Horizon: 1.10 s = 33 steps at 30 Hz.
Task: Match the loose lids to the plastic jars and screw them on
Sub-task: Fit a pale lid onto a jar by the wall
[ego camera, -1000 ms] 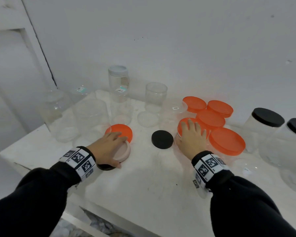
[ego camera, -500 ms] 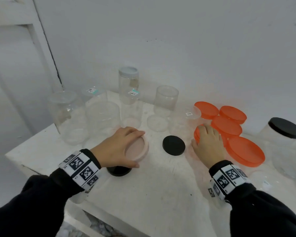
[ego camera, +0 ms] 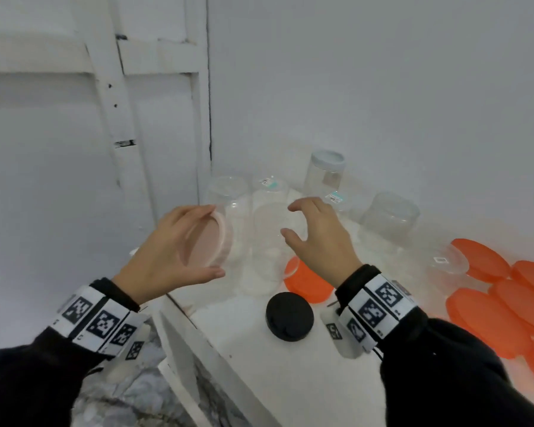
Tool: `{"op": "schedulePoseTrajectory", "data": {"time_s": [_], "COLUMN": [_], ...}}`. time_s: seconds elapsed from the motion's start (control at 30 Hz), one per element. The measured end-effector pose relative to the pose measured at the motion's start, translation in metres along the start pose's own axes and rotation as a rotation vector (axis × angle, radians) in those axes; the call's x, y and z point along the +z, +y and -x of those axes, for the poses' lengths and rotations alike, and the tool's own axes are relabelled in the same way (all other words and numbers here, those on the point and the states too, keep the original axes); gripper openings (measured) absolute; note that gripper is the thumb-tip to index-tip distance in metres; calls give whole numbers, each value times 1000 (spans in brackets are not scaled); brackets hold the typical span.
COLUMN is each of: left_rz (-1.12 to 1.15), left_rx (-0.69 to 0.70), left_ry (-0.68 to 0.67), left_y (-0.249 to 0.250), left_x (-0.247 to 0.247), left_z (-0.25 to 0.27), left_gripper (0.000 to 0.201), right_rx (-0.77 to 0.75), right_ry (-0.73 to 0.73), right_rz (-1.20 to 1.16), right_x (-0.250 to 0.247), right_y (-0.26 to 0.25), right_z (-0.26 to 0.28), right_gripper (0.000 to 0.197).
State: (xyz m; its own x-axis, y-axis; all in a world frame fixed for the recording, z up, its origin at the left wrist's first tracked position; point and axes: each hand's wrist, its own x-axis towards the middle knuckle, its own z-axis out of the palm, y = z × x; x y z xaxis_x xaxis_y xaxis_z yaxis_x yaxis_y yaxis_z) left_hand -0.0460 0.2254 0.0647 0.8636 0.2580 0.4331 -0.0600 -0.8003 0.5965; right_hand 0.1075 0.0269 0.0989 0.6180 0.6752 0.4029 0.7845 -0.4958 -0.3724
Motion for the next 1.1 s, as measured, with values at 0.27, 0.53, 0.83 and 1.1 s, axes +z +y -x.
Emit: {"op": "schedulePoseTrajectory", "data": {"time_s": [0.27,0.53,0.83,1.1], "left_rz": [-42,-52,-51,-43], "left_rx": [-156,-222,-242,-225], "left_ry": [129,200,243,315], "left_y": [-33,-41,-36,-32], "left_x": [-44,-62,-64,-65], "left_z": [44,65,69,58], "left_gripper": [97,96,93,93], "right_rx": [-80,-22,-82,-219], "right_ry": [-237,-397,-307,-90], "right_rz": [27,284,233,128], "right_x": [57,85,80,36], "right_y": [-73,-82,-90,-92], "right_z": [-83,-112,-104,-83], "right_gripper": [72,87,79,98]}}
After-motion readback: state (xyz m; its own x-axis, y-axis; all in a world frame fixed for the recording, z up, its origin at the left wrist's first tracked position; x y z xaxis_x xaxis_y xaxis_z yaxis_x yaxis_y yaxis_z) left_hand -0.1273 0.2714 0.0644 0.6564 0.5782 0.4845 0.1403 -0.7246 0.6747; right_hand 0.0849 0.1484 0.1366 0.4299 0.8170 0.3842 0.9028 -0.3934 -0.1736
